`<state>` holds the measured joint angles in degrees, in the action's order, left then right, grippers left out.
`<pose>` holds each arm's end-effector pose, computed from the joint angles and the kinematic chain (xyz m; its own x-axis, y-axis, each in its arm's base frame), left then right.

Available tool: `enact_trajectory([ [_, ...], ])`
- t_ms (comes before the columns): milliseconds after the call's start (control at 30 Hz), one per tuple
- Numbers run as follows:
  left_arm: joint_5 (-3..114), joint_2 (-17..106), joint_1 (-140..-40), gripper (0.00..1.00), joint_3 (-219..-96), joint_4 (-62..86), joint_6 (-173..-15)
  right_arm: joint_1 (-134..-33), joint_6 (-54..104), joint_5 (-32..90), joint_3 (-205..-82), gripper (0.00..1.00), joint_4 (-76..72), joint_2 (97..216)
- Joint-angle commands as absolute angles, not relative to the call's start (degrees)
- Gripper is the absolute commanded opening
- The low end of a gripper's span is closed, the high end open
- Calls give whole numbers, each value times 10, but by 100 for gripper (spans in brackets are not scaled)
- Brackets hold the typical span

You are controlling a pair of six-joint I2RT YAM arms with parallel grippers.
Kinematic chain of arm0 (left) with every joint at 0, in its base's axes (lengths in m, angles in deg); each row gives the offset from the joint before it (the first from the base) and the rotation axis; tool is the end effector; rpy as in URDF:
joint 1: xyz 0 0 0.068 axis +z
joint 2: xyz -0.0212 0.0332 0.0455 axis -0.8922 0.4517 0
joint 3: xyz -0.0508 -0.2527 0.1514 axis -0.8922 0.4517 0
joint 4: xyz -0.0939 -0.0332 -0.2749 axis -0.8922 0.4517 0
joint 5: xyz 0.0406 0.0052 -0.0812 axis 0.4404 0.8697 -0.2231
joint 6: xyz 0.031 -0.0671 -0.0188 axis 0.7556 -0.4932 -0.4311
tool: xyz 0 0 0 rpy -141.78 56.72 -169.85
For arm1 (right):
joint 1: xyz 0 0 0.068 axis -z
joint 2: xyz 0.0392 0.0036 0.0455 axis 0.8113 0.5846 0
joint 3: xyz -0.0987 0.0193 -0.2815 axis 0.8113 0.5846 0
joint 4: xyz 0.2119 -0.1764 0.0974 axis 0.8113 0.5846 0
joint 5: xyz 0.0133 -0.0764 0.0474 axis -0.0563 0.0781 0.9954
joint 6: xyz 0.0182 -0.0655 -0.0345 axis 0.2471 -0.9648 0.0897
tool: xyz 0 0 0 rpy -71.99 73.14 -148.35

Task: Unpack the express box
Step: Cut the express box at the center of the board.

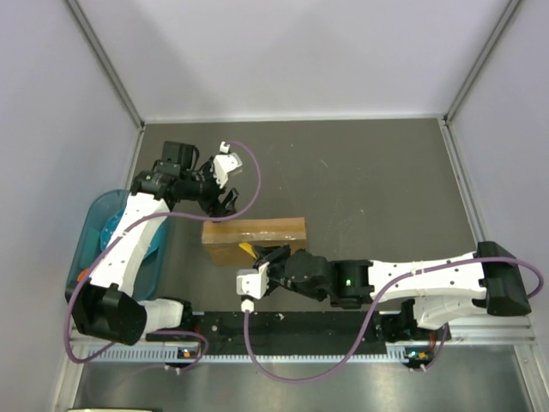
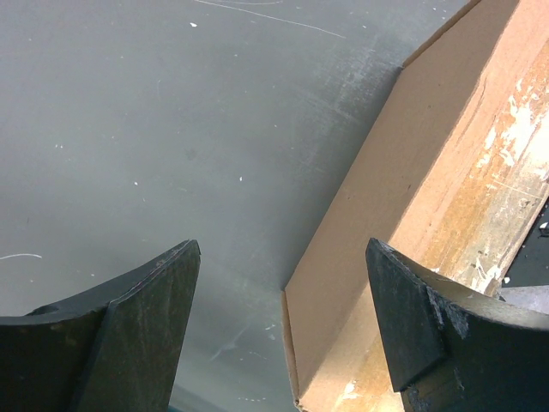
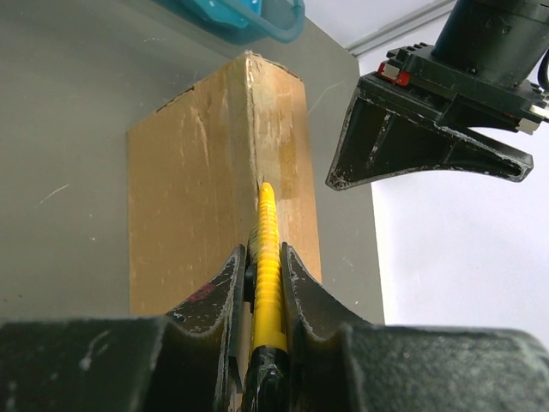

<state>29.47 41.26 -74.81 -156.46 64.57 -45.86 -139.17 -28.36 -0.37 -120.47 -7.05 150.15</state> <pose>0.2772 -0.0944 0.3422 -0.3245 0.5672 -0.7569 0.8656 0.5007 0.0041 0.0548 0.3483 0.3072 0.6304 -0.5162 -0.5797 -0.6351 0.0864 -0.7676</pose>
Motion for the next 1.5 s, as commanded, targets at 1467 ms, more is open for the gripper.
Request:
enact_trajectory([
  [1467,241,402,-747,83,-1580,655,-450,-1407,-369,-63,-1149,0,-158,1610],
])
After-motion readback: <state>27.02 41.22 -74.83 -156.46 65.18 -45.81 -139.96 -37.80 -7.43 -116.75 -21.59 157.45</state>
